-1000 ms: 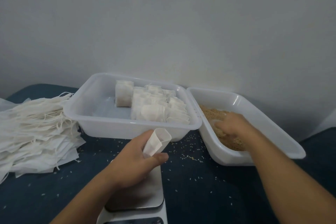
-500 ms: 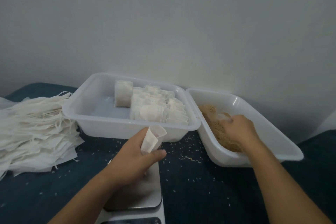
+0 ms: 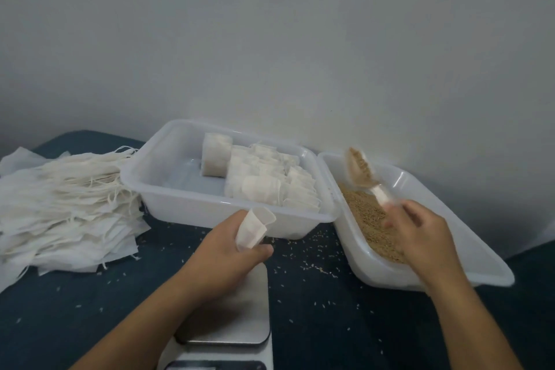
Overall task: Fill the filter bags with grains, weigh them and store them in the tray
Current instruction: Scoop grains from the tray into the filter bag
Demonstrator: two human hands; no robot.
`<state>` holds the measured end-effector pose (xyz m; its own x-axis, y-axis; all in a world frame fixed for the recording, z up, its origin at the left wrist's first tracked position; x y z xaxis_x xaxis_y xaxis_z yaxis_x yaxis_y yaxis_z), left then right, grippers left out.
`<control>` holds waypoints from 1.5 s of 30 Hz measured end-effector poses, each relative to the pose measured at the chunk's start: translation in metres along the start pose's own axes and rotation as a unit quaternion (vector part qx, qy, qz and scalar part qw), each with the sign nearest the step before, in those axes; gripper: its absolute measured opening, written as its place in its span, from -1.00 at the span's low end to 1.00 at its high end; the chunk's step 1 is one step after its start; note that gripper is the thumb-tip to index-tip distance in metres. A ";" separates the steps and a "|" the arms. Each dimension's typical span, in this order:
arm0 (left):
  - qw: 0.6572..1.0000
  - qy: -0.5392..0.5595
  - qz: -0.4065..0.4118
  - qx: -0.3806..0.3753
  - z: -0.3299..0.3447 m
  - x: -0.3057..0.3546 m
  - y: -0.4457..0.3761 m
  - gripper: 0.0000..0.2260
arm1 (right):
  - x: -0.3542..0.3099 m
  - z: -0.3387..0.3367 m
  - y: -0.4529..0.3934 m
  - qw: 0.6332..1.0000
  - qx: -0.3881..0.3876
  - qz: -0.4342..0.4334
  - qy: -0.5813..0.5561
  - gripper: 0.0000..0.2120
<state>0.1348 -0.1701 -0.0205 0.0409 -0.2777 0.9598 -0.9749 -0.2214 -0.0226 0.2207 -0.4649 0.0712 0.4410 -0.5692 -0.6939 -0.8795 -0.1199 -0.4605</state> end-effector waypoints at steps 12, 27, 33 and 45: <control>0.998 -0.042 -0.017 0.040 -0.009 -0.004 -0.005 -0.77 | -0.057 -0.001 0.019 0.958 -0.260 -0.079 0.086 -0.75; 0.986 -0.155 0.043 0.040 -0.003 -0.003 -0.003 -0.76 | -0.091 -0.003 0.002 0.923 -0.321 -0.142 0.157 -0.90; 0.986 -0.159 0.038 0.029 0.001 -0.004 -0.004 -0.73 | -0.102 -0.006 0.000 0.914 -0.327 -0.163 0.179 -0.89; 0.989 -0.147 0.028 0.018 0.004 -0.004 -0.002 -0.69 | -0.118 -0.008 0.003 0.908 -0.328 -0.172 0.195 -0.87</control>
<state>0.1380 -0.1723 -0.0257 0.0544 -0.5495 0.8337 -0.9691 -0.2301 -0.0885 0.1649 -0.4048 0.1566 0.7250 -0.6365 -0.2632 -0.6760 -0.7308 -0.0949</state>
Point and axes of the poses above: each hand's wrist, its own y-axis away from the middle knuckle, its own z-axis out of the palm, x = y × z, the point moved 5 cm from there along -y, towards the middle knuckle, and after that the axes turned 9 degrees about -z, right-handed, at the moved point
